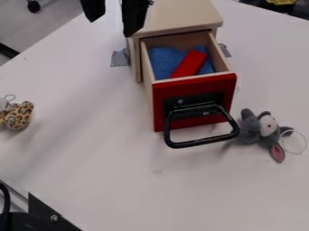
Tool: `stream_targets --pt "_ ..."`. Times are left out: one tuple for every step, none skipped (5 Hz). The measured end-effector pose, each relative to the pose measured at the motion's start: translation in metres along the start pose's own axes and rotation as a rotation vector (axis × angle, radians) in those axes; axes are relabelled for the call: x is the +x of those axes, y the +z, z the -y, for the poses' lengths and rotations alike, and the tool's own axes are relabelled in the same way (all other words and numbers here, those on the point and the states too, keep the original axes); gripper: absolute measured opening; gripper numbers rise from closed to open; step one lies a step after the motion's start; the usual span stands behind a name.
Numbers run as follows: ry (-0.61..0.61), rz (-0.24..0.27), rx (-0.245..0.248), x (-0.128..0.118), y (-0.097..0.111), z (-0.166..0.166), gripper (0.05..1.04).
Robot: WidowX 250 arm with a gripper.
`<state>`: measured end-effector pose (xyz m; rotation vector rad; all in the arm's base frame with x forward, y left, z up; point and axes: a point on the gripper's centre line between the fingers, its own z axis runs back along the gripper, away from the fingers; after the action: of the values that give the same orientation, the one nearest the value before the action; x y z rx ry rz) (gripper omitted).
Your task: Close the drawer
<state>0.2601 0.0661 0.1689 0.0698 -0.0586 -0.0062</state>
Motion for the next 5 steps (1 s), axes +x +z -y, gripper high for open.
stream_targets --pt "-0.003 -0.027 -0.006 -0.002 -0.007 0.002 0.999" --pt "-0.066 -0.054 -0.015 -0.007 -0.015 0.013 0.998" --pt "-0.152 -0.071 -0.031 -0.01 -0.02 0.023 0.999" --pt "-0.234 -0.098 -0.061 -0.012 -0.025 0.032 0.999" --pt "-0.332 -0.127 -0.071 -0.018 -0.031 0.051 0.999"
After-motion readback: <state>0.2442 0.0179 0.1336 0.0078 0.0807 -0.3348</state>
